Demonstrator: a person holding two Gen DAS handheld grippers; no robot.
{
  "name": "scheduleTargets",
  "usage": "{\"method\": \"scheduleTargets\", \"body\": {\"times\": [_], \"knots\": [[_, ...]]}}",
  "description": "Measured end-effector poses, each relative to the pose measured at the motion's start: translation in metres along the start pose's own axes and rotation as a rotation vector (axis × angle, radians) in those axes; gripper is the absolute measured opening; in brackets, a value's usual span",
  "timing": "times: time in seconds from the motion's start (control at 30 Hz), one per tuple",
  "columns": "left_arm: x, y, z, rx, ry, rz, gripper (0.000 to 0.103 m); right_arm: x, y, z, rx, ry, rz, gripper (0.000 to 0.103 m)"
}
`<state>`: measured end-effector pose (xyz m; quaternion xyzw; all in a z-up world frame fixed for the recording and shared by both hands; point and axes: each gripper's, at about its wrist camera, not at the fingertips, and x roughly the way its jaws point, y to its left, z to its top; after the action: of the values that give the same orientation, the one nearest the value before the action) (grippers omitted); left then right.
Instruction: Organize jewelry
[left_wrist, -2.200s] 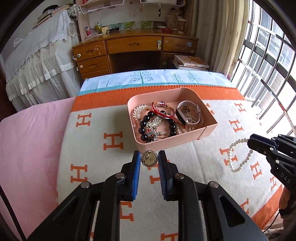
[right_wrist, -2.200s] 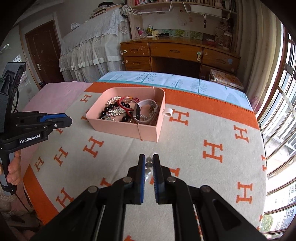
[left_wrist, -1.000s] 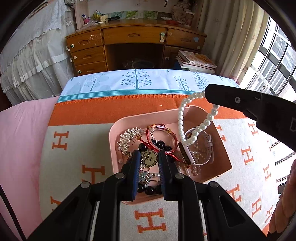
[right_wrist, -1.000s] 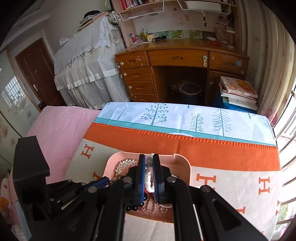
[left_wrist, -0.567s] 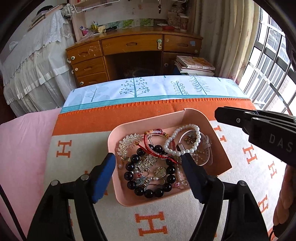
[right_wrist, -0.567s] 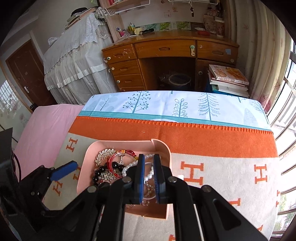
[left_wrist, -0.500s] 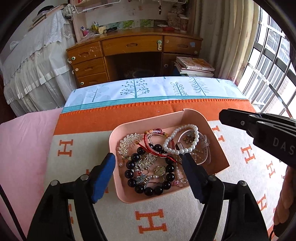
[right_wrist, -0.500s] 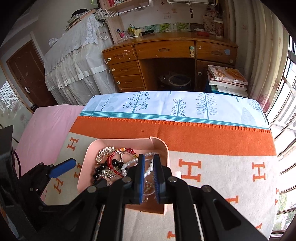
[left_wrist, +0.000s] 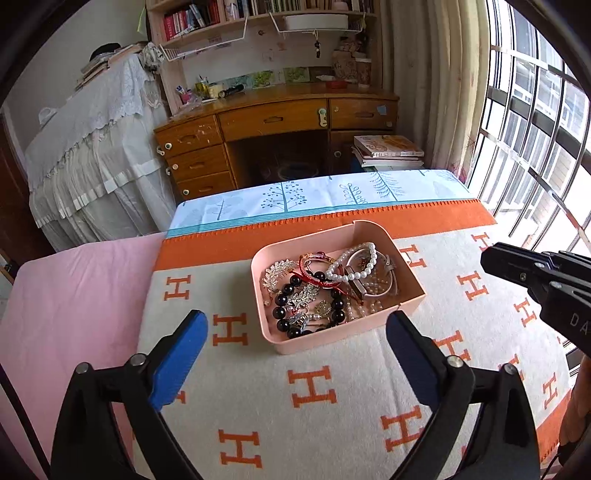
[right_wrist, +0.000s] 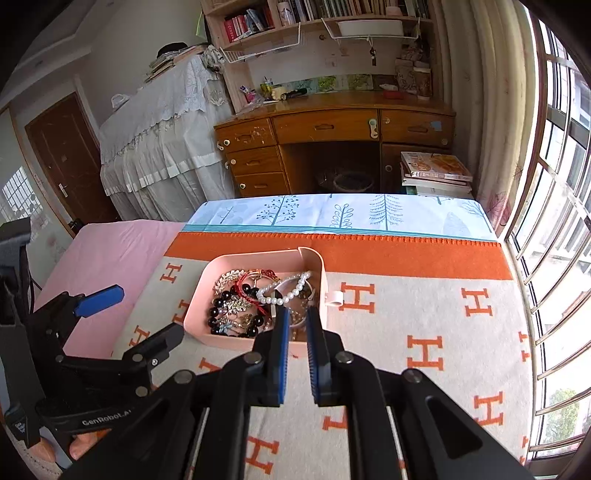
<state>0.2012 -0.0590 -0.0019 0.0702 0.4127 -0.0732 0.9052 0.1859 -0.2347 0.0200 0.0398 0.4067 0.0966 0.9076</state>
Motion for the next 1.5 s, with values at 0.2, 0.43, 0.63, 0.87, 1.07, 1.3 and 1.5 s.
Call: {"method": "scheduleTargets", "body": {"times": [0.2, 0.43, 0.63, 0.87, 1.07, 1.3, 1.5], "knots": [[-0.038, -0.010, -0.026, 0.013, -0.044, 0.114, 0.102, -0.035, 0.003, -0.038, -0.006, -0.052, -0.043, 0.042], [-0.058, -0.023, -0.063, -0.015, -0.022, 0.080, 0.102, -0.061, 0.006, -0.078, 0.020, -0.043, -0.037, 0.043], [-0.078, -0.028, -0.081, -0.076, -0.022, 0.042, 0.102, -0.082, 0.011, -0.106, 0.038, -0.046, -0.032, 0.051], [-0.099, -0.030, -0.085, -0.101, -0.055, 0.041, 0.102, -0.105, 0.016, -0.122, 0.071, -0.103, -0.062, 0.053], [-0.103, -0.036, -0.089, -0.102, -0.049, 0.030, 0.102, -0.110, 0.017, -0.123, 0.070, -0.116, -0.079, 0.053], [-0.106, -0.034, -0.091, -0.118, -0.054, 0.032, 0.102, -0.110, 0.024, -0.123, 0.040, -0.123, -0.092, 0.053], [-0.105, -0.032, -0.090, -0.122, -0.052, 0.034, 0.102, -0.111, 0.027, -0.124, 0.032, -0.129, -0.088, 0.053]]}}
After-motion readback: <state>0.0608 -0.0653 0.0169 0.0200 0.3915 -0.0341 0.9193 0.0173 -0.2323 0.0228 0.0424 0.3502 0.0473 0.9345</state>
